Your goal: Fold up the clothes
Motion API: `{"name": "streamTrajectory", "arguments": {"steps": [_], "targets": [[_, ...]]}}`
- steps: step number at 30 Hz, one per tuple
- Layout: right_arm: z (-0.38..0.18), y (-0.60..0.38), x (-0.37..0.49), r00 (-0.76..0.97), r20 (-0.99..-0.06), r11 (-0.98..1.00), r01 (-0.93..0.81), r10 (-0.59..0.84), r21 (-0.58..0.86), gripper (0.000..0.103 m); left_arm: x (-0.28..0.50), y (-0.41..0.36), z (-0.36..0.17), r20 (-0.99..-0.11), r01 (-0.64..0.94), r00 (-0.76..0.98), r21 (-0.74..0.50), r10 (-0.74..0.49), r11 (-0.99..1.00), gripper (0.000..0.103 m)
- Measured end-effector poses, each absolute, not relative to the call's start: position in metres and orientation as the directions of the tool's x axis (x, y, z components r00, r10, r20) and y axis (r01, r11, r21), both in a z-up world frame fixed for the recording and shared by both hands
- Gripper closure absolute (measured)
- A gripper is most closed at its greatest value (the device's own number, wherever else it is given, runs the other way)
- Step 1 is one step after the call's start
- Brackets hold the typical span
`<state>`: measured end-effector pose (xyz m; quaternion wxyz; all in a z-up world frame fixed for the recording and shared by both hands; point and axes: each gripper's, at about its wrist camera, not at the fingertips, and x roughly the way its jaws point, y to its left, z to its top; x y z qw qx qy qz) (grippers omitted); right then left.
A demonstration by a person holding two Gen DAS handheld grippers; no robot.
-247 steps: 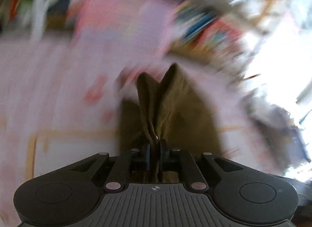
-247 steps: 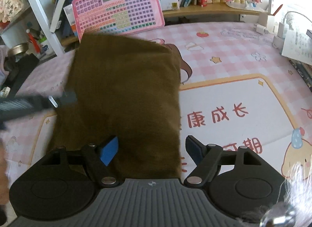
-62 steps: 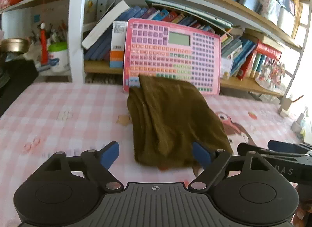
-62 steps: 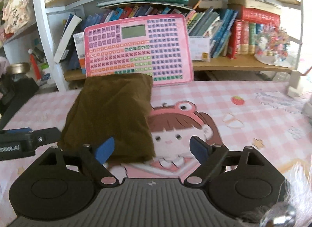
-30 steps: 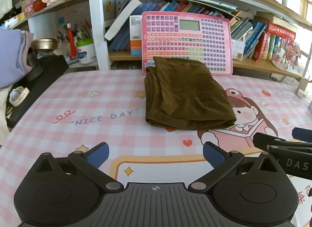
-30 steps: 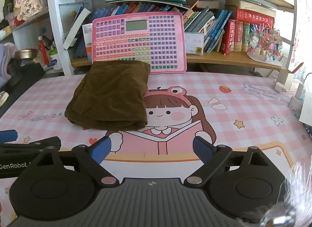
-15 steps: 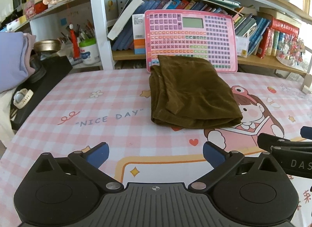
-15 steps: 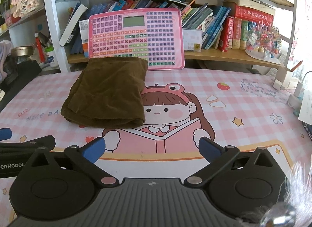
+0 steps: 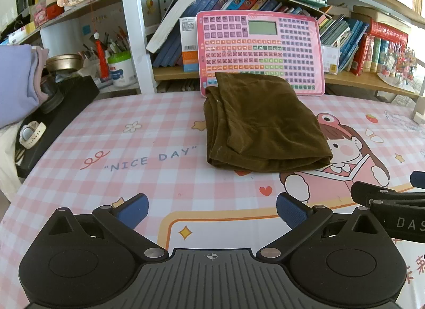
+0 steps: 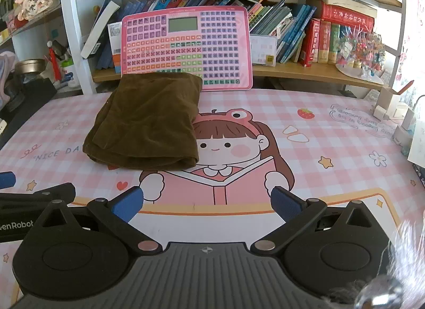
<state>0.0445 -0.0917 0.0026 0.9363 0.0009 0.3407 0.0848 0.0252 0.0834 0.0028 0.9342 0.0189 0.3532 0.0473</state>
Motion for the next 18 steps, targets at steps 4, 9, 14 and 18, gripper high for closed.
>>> {"name": "streamTrajectory", "arguments": {"steps": [4, 9, 14, 18], "targets": [[0.0018, -0.0919, 0.0444, 0.751, -0.641, 0.986, -0.155, 0.158, 0.061, 0.0, 0.0249, 0.0834, 0.0025, -0.658, -0.076, 0.746, 0.068, 0.102, 0.995, 0.0], [0.0015, -0.0916, 0.0445, 0.748, -0.645, 0.986, -0.155, 0.156, 0.059, 0.0, 0.0249, 0.0832, 0.0025, -0.66, -0.077, 0.744, 0.068, 0.103, 0.995, 0.0], [0.0012, -0.0917, 0.0448, 0.747, -0.647, 0.986, -0.154, 0.154, 0.058, 0.0, 0.0258, 0.0834, 0.002, -0.663, -0.076, 0.742, 0.067, 0.102, 0.995, 0.0], [0.0009, -0.0918, 0.0451, 0.745, -0.648, 0.986, -0.153, 0.154, 0.058, 0.0, 0.0261, 0.0833, 0.0015, -0.664, -0.077, 0.74, 0.068, 0.102, 0.995, 0.0]]}}
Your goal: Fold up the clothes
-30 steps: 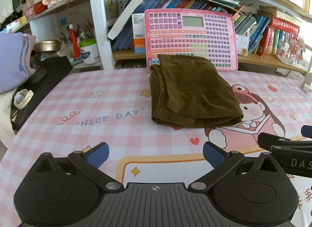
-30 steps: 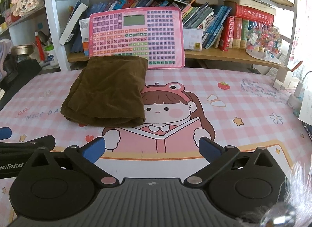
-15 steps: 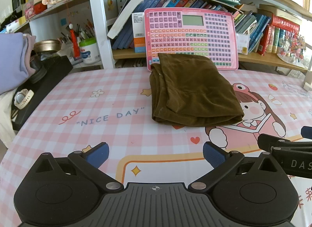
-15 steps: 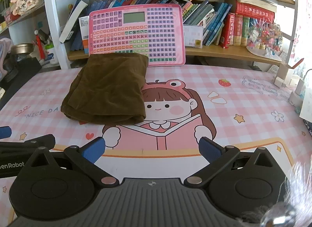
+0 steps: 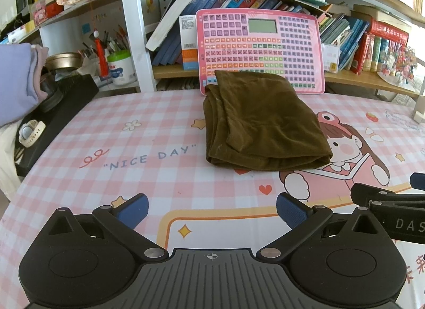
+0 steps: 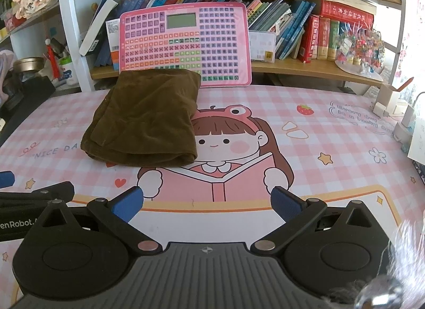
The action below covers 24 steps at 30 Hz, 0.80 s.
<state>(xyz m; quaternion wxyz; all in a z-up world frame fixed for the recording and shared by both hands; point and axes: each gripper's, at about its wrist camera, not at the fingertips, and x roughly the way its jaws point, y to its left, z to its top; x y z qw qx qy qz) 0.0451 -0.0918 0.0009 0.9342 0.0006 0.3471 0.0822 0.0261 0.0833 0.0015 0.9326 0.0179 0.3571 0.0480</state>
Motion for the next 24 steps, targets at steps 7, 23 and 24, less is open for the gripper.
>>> {"name": "streamTrajectory", "arguments": {"steps": [7, 23, 24], "targets": [[-0.0002, -0.0916, 0.0462, 0.742, -0.652, 0.987, -0.152, 0.154, 0.059, 0.0, 0.0271, 0.0832, 0.0015, -0.668, -0.077, 0.737, 0.07, 0.104, 0.995, 0.0], [-0.0006, -0.0916, 0.0469, 0.737, -0.659, 0.987, -0.149, 0.148, 0.055, 0.0, 0.0287, 0.0835, 0.0009, -0.676, -0.079, 0.73, 0.066, 0.103, 0.995, 0.0], [-0.0005, -0.0914, 0.0469, 0.737, -0.66, 0.987, -0.149, 0.148, 0.055, 0.0, 0.0288, 0.0835, 0.0009, -0.676, -0.079, 0.729, 0.066, 0.103, 0.995, 0.0]]}}
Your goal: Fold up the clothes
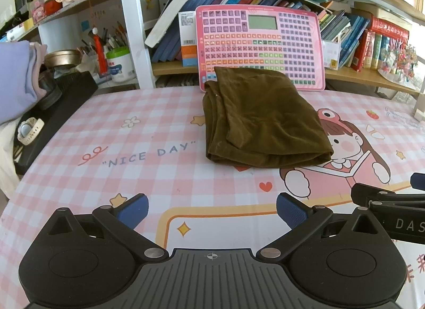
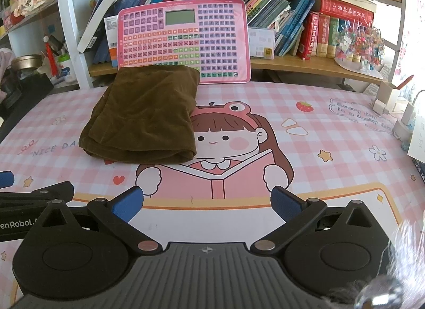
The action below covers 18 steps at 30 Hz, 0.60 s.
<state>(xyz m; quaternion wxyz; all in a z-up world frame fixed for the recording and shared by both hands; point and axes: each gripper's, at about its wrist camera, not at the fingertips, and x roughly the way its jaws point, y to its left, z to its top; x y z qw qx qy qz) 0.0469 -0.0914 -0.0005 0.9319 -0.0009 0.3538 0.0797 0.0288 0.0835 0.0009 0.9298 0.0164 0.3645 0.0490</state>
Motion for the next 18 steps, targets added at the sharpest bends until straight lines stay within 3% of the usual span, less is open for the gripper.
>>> {"name": "streamTrajectory", "arguments": {"steps": [18], "targets": [[-0.0008, -0.091, 0.0473, 0.735, -0.662, 0.988, -0.146, 0.144, 0.053, 0.0, 0.0302, 0.0834, 0.0001, -0.679, -0.079, 0.727, 0.063, 0.101, 0.995, 0.0]]}}
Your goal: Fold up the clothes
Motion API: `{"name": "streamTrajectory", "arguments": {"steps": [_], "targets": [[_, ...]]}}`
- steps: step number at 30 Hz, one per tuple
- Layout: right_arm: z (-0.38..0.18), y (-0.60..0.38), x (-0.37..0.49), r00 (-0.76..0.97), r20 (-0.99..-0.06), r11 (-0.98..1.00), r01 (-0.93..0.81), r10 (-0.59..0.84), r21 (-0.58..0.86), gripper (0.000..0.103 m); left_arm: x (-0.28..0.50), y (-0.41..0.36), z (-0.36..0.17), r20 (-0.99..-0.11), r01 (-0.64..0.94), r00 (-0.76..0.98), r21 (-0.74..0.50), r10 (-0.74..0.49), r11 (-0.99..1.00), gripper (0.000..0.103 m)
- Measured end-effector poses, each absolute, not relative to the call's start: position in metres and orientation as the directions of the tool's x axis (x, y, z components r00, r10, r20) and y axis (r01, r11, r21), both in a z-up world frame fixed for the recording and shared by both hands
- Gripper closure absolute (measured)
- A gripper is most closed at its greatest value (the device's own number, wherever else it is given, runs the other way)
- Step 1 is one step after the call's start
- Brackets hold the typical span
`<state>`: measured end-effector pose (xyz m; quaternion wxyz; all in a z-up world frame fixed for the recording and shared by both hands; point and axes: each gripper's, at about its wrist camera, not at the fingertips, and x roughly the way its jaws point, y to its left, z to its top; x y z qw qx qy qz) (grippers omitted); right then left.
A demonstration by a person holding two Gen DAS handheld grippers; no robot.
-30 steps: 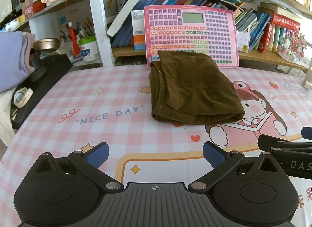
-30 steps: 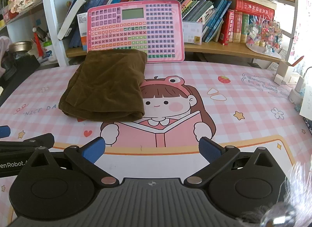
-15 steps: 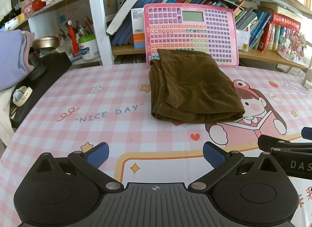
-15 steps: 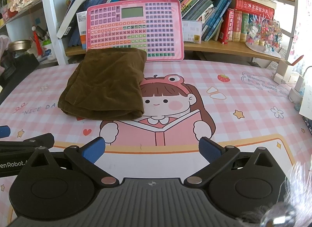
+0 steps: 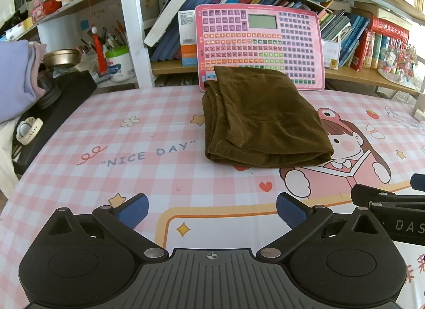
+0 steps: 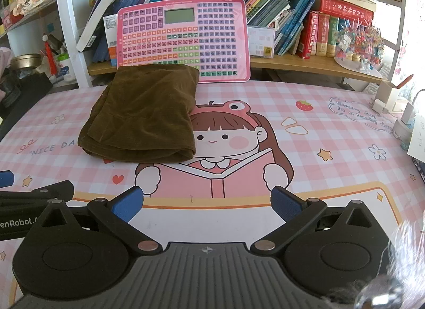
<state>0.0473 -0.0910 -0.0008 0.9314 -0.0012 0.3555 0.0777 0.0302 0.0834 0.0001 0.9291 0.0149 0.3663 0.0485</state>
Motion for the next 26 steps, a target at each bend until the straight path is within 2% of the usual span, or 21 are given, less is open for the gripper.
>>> {"name": "streamTrajectory", "arguments": {"steps": [26], "targets": [[-0.0019, -0.0921, 0.0496, 0.729, -0.67, 0.988, -0.143, 0.142, 0.053, 0.0, 0.029, 0.0844, 0.0021, -0.671, -0.091, 0.736, 0.037, 0.092, 0.995, 0.0]]}}
